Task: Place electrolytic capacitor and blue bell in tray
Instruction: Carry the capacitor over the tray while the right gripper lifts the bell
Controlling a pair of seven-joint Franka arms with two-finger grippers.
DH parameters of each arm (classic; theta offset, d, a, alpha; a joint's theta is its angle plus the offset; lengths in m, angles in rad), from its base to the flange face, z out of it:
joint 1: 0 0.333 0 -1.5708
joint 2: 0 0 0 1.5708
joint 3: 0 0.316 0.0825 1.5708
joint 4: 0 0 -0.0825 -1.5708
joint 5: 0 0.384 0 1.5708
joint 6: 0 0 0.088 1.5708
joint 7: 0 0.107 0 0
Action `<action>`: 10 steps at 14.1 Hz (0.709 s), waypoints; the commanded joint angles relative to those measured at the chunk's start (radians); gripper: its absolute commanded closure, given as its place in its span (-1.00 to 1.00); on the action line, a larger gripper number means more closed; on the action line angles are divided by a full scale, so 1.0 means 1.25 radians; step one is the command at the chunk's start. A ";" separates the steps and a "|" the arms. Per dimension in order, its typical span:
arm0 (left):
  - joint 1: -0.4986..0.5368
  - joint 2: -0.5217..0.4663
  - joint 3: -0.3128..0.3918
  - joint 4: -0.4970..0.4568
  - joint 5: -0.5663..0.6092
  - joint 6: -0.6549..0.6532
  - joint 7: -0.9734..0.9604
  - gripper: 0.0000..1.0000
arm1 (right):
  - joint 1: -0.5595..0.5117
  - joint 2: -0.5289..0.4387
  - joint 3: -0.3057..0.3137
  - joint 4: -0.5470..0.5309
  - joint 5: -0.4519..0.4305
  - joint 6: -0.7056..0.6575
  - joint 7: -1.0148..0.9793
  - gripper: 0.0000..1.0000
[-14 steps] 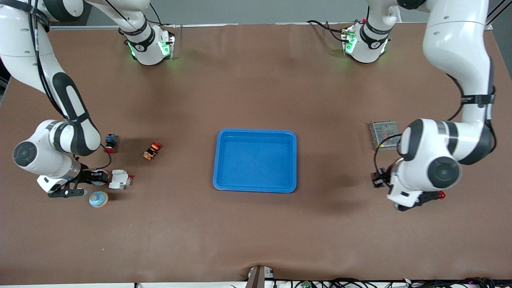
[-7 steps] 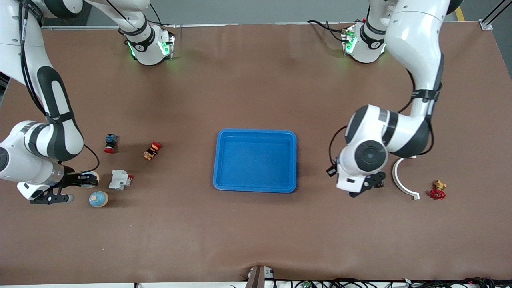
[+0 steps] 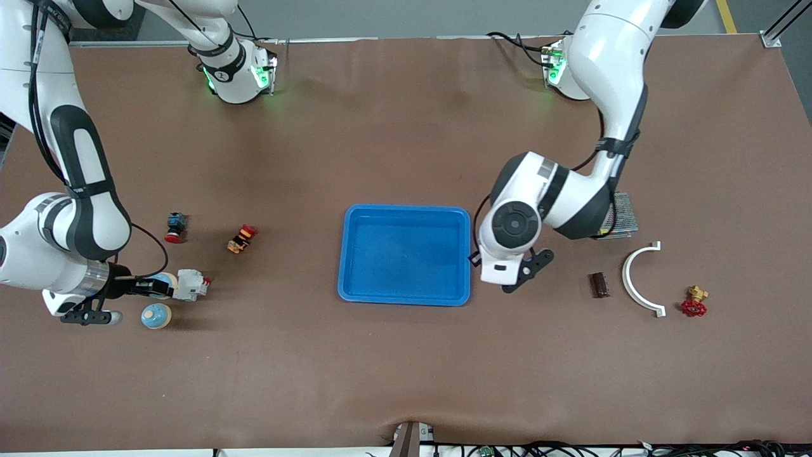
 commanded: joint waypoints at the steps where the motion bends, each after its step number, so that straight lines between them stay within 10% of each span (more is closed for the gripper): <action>1: -0.032 0.020 0.005 0.014 -0.036 0.038 -0.050 1.00 | 0.036 -0.028 -0.003 -0.009 0.025 -0.006 0.062 1.00; 10: -0.108 0.101 0.005 0.008 -0.049 0.181 -0.196 1.00 | 0.167 -0.101 -0.004 -0.063 0.021 0.005 0.292 1.00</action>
